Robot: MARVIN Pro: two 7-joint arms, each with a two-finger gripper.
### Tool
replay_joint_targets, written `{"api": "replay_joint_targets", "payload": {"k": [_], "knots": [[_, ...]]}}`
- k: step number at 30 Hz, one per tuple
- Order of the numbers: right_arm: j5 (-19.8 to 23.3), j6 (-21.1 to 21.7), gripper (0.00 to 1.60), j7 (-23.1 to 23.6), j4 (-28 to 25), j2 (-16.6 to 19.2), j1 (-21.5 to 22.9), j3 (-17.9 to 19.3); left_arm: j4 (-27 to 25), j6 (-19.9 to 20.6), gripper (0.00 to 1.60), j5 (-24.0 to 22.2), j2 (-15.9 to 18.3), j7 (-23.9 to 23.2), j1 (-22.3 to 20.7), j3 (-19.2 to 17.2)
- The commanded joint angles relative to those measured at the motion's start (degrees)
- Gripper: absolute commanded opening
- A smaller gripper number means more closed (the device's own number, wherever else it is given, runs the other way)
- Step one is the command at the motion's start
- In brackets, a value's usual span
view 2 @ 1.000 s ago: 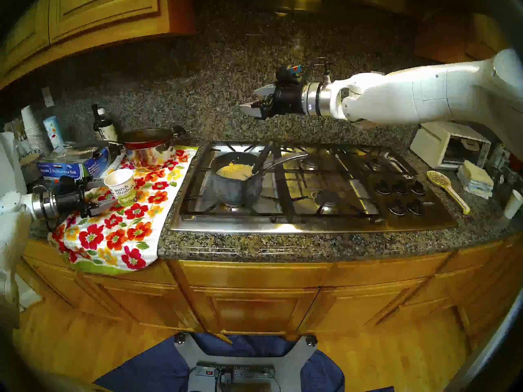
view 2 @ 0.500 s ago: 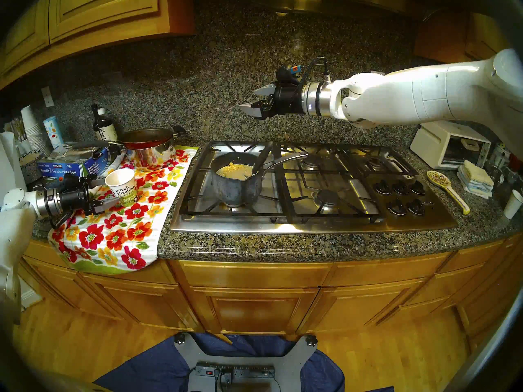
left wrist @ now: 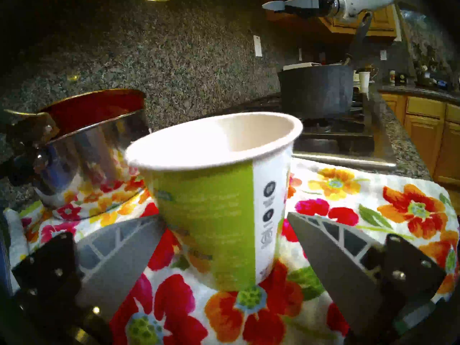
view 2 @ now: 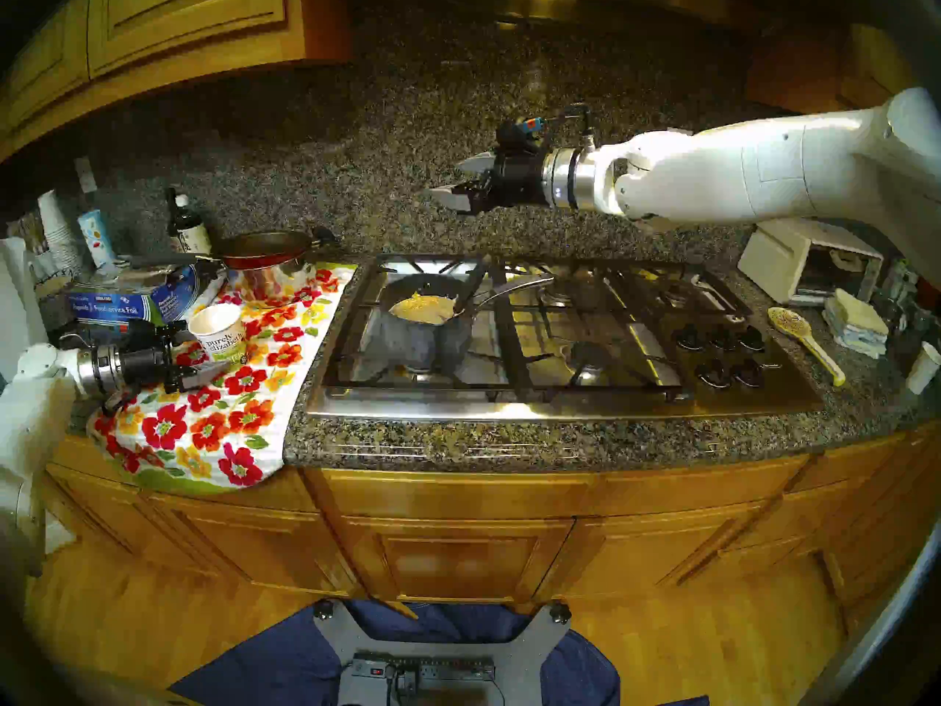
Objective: Pour oats into pot and stir with a spoon
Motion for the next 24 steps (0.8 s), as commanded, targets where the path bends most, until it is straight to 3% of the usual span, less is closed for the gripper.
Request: {"api": "replay_joint_targets", "payload": {"k": [1, 5, 7, 17, 19, 24], "knots": [[0.22, -0.26, 1.60, 0.02, 0.71, -0.11, 2.05, 1.15, 0.78, -0.02, 1.60, 0.47, -0.56, 0.09, -5.43, 0.56], [0.22, -0.25, 1.60, 0.03, 0.71, -0.11, 2.05, 1.15, 1.84, -0.50, 1.60, 1.00, -0.88, 0.09, -6.48, 1.35], [0.22, -0.25, 1.60, 0.03, 0.70, -0.11, 2.06, 1.15, 2.44, -1.07, 0.78, 1.25, -0.90, 0.09, -7.05, 1.77], [0.22, -0.25, 1.60, 0.03, 0.70, -0.11, 2.06, 1.15, 1.85, -2.44, 0.68, 1.26, 0.08, 0.09, -7.21, 2.42], [0.22, -0.26, 1.60, 0.02, 0.71, -0.11, 2.05, 1.15, -0.18, -2.58, 0.75, 1.15, 0.84, 0.09, -6.93, 2.34], [0.21, -0.28, 1.60, 0.01, 0.71, -0.11, 2.02, 1.14, -4.35, -2.41, 0.72, 1.24, 1.86, 0.09, -6.74, 2.43]]}}
